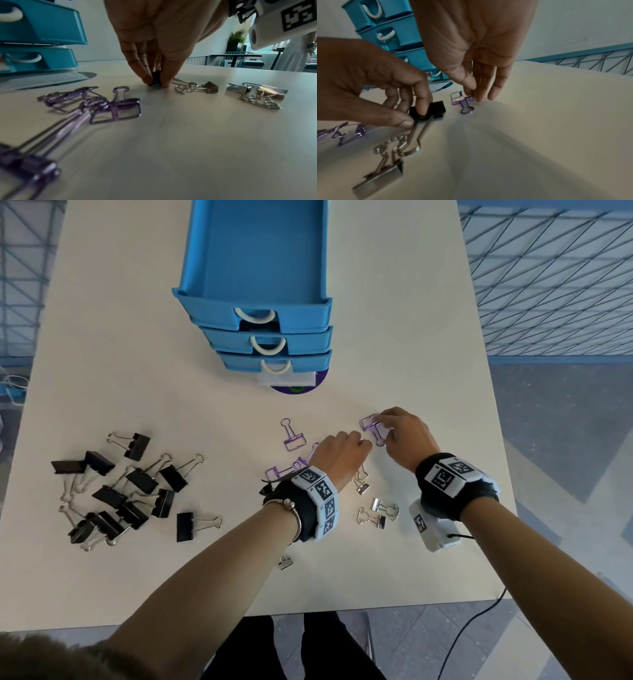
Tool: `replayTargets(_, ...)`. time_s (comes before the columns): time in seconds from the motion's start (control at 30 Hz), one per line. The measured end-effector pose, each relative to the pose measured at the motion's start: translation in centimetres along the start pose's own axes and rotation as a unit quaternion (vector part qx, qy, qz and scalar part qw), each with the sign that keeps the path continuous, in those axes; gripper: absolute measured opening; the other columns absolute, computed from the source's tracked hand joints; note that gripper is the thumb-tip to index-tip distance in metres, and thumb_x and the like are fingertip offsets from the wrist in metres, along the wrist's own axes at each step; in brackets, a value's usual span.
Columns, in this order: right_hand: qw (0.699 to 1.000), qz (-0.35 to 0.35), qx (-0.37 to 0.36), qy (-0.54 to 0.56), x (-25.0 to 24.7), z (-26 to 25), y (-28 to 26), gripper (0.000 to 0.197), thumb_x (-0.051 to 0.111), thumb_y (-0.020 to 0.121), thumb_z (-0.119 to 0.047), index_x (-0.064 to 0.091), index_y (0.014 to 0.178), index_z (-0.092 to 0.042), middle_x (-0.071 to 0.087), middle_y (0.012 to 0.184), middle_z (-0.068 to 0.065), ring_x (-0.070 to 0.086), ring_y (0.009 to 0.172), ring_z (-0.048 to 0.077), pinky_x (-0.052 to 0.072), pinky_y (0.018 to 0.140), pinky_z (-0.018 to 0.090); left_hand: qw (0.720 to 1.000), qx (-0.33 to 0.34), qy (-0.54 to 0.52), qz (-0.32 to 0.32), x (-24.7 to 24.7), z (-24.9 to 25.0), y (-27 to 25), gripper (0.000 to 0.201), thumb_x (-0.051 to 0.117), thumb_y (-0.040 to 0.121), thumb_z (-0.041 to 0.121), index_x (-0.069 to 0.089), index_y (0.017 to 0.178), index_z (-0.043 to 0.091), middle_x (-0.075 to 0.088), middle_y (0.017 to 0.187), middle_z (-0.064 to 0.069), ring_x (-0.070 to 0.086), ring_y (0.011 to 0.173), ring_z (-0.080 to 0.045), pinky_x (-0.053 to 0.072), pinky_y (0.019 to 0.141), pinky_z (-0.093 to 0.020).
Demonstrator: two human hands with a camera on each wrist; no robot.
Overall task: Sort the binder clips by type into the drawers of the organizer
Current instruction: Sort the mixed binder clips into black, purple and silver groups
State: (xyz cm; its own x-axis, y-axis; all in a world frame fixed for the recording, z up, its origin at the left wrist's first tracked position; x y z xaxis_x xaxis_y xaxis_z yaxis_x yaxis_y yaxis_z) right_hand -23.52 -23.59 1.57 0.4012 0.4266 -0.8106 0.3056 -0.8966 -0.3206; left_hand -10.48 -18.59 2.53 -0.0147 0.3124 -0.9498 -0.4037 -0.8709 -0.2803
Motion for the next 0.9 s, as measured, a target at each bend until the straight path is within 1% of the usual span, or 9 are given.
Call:
replayTargets(0.03,1.000,-0.005,0.003,0.001,0.1,0.0,0.0,0.046,0.042,0.076,0.011,0.062,0.112,-0.010,0.058,0.121,0.008,0.057,0.101,0.031,0.042,0.081,0.033,1.000,-0.007,-0.001,0.026,-0.1,0.0,-0.2,0.037,0.083,0.031,0.008,0.065,0.061,0.019,0.057,0.054,0.003,0.052,0.041,-0.013,0.027,0.035,-0.018)
replayTargets(0.07,1.000,-0.008,0.004,0.001,0.1,0.0,-0.1,0.047,0.041,0.076,0.011,0.062,0.112,-0.010,0.057,0.122,0.008,0.057,0.101,0.031,0.042,0.081,0.033,0.999,-0.017,-0.032,0.027,-0.1,0.0,-0.5,0.033,0.081,0.045,0.005,0.066,0.073,0.015,0.060,0.065,-0.001,0.057,0.050,-0.016,0.030,0.040,-0.022)
replayTargets(0.13,1.000,-0.013,0.002,0.005,0.3,-0.3,-0.1,0.048,0.041,0.075,0.011,0.062,0.111,-0.012,0.057,0.122,0.007,0.057,0.100,0.032,0.042,0.082,0.033,0.993,-0.068,-0.093,0.034,0.0,-0.6,-0.9,0.026,0.061,0.080,0.001,0.057,0.104,0.008,0.056,0.097,-0.011,0.059,0.079,-0.025,0.033,0.055,-0.027)
replayTargets(0.17,1.000,-0.018,-0.001,0.005,0.4,-0.5,-0.2,0.047,0.041,0.074,0.010,0.062,0.110,-0.013,0.056,0.122,0.007,0.056,0.100,0.031,0.041,0.081,0.032,0.985,-0.096,-0.134,0.046,-0.3,-1.0,-1.3,0.025,0.052,0.087,0.002,0.052,0.111,0.007,0.051,0.107,-0.013,0.056,0.087,-0.028,0.034,0.060,-0.030)
replayTargets(0.27,0.999,-0.043,-0.015,-0.008,1.1,-1.9,-0.6,0.046,0.041,0.074,0.008,0.060,0.111,-0.011,0.053,0.124,0.008,0.054,0.102,0.031,0.039,0.082,0.030,0.935,-0.191,-0.271,0.123,-1.7,-2.8,-4.0,0.018,0.054,0.084,0.007,0.055,0.102,0.006,0.051,0.107,-0.015,0.055,0.088,-0.031,0.044,0.068,-0.039)
replayTargets(0.37,0.997,-0.068,-0.031,-0.022,2.2,-3.7,-1.0,0.046,0.042,0.076,0.005,0.055,0.118,-0.008,0.049,0.129,0.010,0.052,0.107,0.032,0.041,0.085,0.032,0.884,-0.274,-0.311,0.215,-2.0,-5.9,-7.8,0.012,0.063,0.076,0.007,0.061,0.088,0.007,0.057,0.095,-0.016,0.058,0.077,-0.031,0.043,0.066,-0.034)
replayTargets(0.53,0.993,-0.103,-0.046,-0.037,4.0,-6.5,-1.2,0.049,0.045,0.080,0.000,0.044,0.129,-0.006,0.040,0.138,0.012,0.048,0.115,0.033,0.041,0.091,0.034,0.865,-0.345,-0.269,0.244,-1.4,-11.1,-14.4,0.012,0.067,0.076,0.006,0.062,0.087,0.006,0.060,0.093,-0.017,0.059,0.074,-0.025,0.040,0.065,-0.028)
replayTargets(0.77,0.990,-0.111,-0.071,-0.058,5.8,-9.4,-1.9,0.045,0.049,0.081,-0.006,0.046,0.126,-0.005,0.040,0.136,0.015,0.049,0.111,0.035,0.043,0.086,0.035,0.838,-0.417,-0.237,0.259,1.3,-15.4,-21.2,0.013,0.068,0.075,0.009,0.061,0.085,0.004,0.060,0.089,-0.019,0.059,0.074,-0.034,0.043,0.067,-0.037)
replayTargets(0.9,0.988,-0.111,-0.089,-0.054,6.7,-10.2,-2.6,0.044,0.052,0.083,-0.010,0.046,0.126,-0.008,0.042,0.135,0.013,0.051,0.109,0.035,0.042,0.085,0.033,0.839,-0.431,-0.227,0.244,2.7,-15.8,-23.2,0.017,0.070,0.074,0.010,0.060,0.086,0.003,0.059,0.090,-0.019,0.058,0.074,-0.034,0.038,0.064,-0.033)
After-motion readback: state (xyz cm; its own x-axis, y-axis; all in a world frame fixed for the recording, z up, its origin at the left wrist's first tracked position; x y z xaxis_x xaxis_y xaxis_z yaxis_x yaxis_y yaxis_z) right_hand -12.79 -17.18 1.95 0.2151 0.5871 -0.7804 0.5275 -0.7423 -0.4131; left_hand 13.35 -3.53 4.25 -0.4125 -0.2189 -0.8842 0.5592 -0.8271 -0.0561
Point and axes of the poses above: each hand's wrist, its own y-axis towards the middle knuckle, its own x-axis out of the palm, z = x × y, the point moved 1 cm from there along y, towards the middle knuckle
